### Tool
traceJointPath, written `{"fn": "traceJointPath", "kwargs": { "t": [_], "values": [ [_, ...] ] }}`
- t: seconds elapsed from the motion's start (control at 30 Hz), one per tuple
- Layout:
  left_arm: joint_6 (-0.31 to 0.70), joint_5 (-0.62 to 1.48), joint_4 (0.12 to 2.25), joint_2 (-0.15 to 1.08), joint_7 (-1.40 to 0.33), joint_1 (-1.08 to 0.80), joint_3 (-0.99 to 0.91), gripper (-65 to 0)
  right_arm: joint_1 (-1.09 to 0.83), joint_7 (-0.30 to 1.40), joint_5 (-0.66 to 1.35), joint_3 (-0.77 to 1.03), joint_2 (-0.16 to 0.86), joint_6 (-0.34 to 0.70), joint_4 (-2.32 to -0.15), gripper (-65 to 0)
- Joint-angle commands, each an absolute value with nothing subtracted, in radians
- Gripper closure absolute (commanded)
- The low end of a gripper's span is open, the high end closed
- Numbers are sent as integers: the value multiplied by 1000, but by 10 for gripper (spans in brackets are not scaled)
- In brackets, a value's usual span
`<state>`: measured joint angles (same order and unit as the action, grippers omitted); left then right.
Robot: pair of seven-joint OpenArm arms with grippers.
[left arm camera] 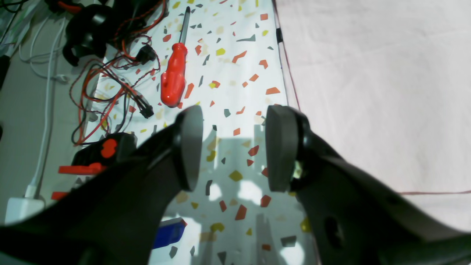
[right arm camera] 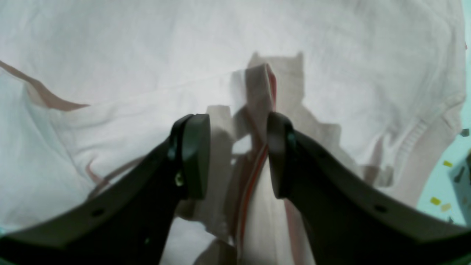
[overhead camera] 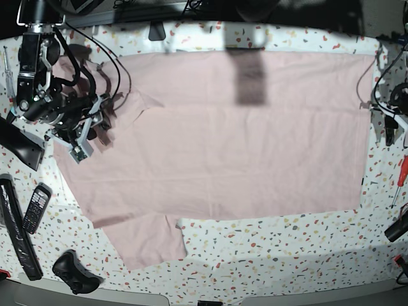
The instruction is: Fold the T-shirt properly
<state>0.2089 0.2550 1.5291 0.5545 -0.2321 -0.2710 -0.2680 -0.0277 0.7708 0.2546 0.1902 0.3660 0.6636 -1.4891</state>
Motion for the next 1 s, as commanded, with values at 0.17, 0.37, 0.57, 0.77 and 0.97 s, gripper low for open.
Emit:
{"fn": "traceJointPath", "kwargs": {
  "t": [0.17,0.37,0.57,0.77,0.97],
  "values": [
    [202,255,1542,577,-208,-261,-280,-260,7,778,348,196,382,658,-1506,-240],
    [202,255,1542,576,-208,-261,-280,-260,83,906,392,196,382,658,-1516,-240],
    [202,255,1542,576,-208,-261,-280,-260,80,920,385,196,394,657,-1488,-240],
    [202,255,1542,576,-208,-261,-280,-260,81,913,363,196,398,657,-1396,-240],
    [202,255,1542,576,-208,-261,-280,-260,81,902,362,196,398,657,-1375,-117]
  ]
}}
